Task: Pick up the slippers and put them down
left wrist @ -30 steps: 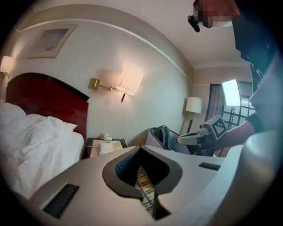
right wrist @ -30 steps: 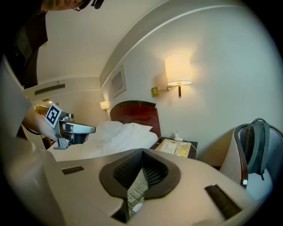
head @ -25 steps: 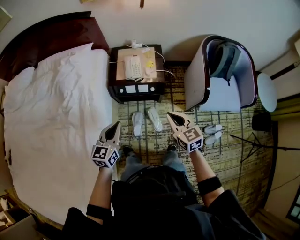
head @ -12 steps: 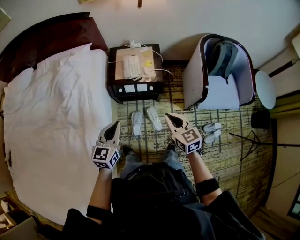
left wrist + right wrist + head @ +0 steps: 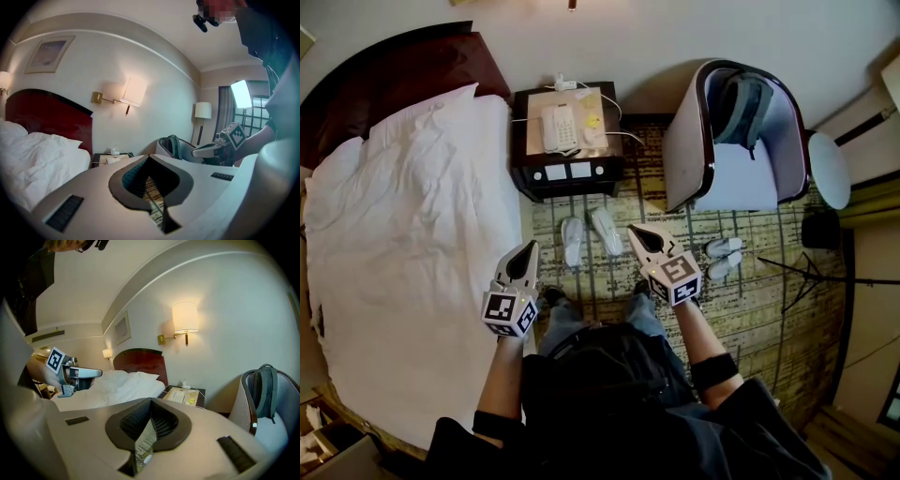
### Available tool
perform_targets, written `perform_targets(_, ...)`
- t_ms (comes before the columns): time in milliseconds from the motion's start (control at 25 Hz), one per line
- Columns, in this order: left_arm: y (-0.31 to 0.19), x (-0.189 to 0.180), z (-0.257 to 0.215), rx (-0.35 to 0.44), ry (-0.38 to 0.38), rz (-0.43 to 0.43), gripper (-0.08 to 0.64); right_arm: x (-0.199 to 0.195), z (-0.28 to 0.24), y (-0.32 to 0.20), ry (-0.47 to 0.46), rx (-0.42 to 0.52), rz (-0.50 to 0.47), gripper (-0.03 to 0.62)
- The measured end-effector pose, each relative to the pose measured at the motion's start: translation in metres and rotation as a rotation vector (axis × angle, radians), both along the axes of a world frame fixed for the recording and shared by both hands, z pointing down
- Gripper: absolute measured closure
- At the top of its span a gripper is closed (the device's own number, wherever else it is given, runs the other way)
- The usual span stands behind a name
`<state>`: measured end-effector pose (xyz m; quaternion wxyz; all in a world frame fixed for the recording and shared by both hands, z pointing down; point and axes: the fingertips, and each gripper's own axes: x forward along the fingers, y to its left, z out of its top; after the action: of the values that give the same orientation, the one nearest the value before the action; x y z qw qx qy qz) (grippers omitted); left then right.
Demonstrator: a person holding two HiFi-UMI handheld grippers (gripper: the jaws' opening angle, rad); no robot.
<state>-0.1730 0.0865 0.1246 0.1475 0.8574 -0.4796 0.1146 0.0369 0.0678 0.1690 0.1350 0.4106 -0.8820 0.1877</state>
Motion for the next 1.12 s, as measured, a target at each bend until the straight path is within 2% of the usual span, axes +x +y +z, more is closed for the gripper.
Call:
perform_targets(480, 0.0, 0.014, 0.004, -0.02, -0.039, 0.08, 0.56, -0.004, 0.015, 0.015, -0.003, -0.032, 0.032, 0.591)
perform_targets(640, -0.001, 0.019, 0.008, -0.018, -0.057, 0.113, 0.56, -0.003, 0.024, 0.014, -0.004, -0.046, 0.074, 0.563)
perform_targets(760, -0.002, 0.02, 0.017, -0.011, -0.076, 0.151, 0.56, -0.006, 0.042, 0.013, 0.004, -0.071, 0.095, 0.56)
perform_targets(920, -0.006, 0.024, 0.032, -0.047, -0.112, 0.207, 0.56, -0.014, 0.078, 0.011, 0.037, -0.126, 0.116, 0.553)
perform_targets(1040, -0.008, 0.029, 0.053, -0.077, -0.116, 0.239, 0.56, -0.011, 0.124, 0.014, 0.077, -0.183, 0.156, 0.49)
perform_targets(1120, -0.007, 0.032, 0.075, -0.089, -0.119, 0.263, 0.56, -0.011, 0.155, 0.017, 0.102, -0.226, 0.174, 0.416)
